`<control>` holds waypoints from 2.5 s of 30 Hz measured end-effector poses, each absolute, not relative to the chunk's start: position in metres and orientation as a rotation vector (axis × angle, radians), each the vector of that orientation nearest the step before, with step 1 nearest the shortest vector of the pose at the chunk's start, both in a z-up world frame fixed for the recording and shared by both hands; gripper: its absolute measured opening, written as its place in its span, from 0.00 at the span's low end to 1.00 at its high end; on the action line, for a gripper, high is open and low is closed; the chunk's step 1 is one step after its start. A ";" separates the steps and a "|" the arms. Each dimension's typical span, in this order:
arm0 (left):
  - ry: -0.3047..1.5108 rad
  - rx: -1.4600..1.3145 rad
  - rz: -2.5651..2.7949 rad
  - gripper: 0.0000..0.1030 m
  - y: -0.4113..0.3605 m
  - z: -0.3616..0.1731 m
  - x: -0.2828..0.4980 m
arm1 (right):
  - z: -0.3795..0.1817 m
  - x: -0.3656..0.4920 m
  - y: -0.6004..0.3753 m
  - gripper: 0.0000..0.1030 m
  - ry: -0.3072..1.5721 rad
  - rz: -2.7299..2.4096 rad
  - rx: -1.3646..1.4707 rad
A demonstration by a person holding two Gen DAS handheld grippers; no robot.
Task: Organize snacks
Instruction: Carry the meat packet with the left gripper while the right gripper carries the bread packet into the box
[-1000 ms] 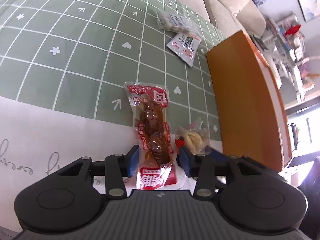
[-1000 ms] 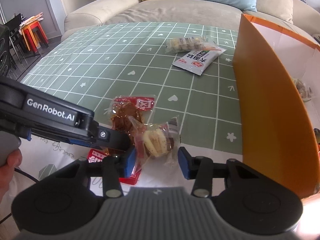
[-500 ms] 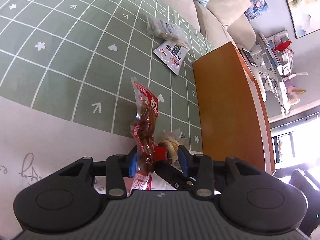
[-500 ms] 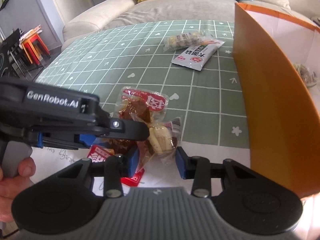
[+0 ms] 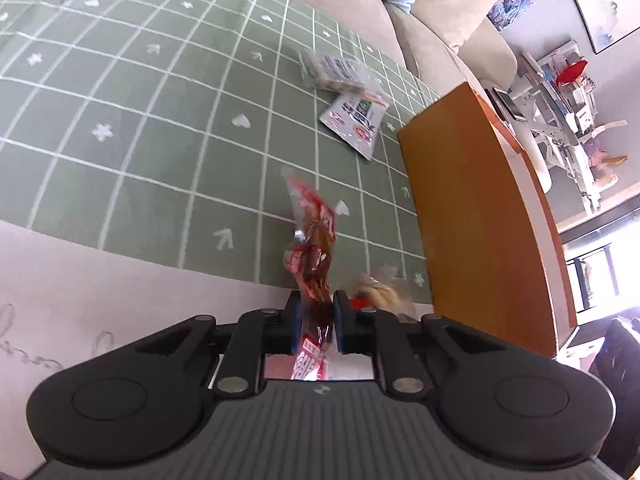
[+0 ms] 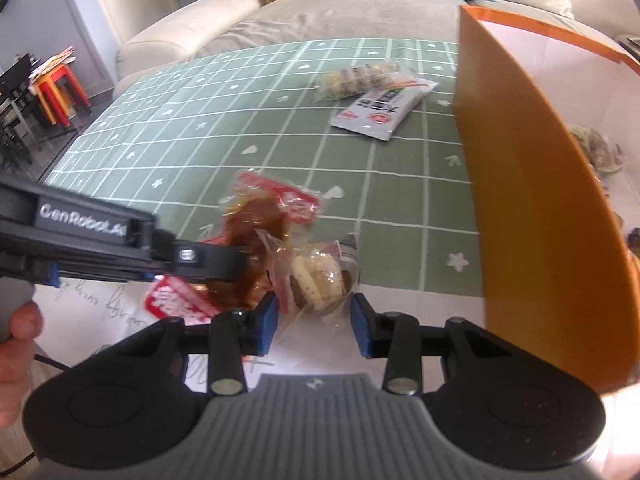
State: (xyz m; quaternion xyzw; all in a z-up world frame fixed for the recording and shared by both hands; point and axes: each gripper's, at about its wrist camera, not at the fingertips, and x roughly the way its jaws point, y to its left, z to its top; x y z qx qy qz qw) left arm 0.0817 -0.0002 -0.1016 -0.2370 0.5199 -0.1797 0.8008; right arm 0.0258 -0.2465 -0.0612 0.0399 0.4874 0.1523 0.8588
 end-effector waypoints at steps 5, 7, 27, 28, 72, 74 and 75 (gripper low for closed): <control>1.137 -0.428 -0.396 0.22 -0.014 -0.101 0.081 | -0.061 0.025 -0.243 0.36 1.023 0.333 0.072; 1.123 -0.399 -0.395 0.22 -0.018 -0.101 0.080 | -0.061 0.024 -0.240 0.36 1.019 0.334 0.053; 0.964 -0.278 -0.376 0.14 -0.030 -0.016 0.068 | 0.012 0.013 -0.256 0.34 0.841 0.317 0.068; 0.961 -0.273 -0.383 0.14 -0.035 -0.012 0.069 | 0.018 0.013 -0.260 0.34 0.824 0.311 0.073; 1.054 0.174 -0.666 0.14 -0.273 -0.040 0.156 | -0.019 0.087 -0.431 0.34 1.023 -0.013 -0.076; 1.070 0.179 -0.674 0.14 -0.275 -0.044 0.157 | -0.023 0.091 -0.429 0.34 1.033 -0.008 -0.082; 1.077 0.188 -0.678 0.14 -0.276 -0.046 0.158 | -0.025 0.091 -0.428 0.34 1.037 -0.006 -0.086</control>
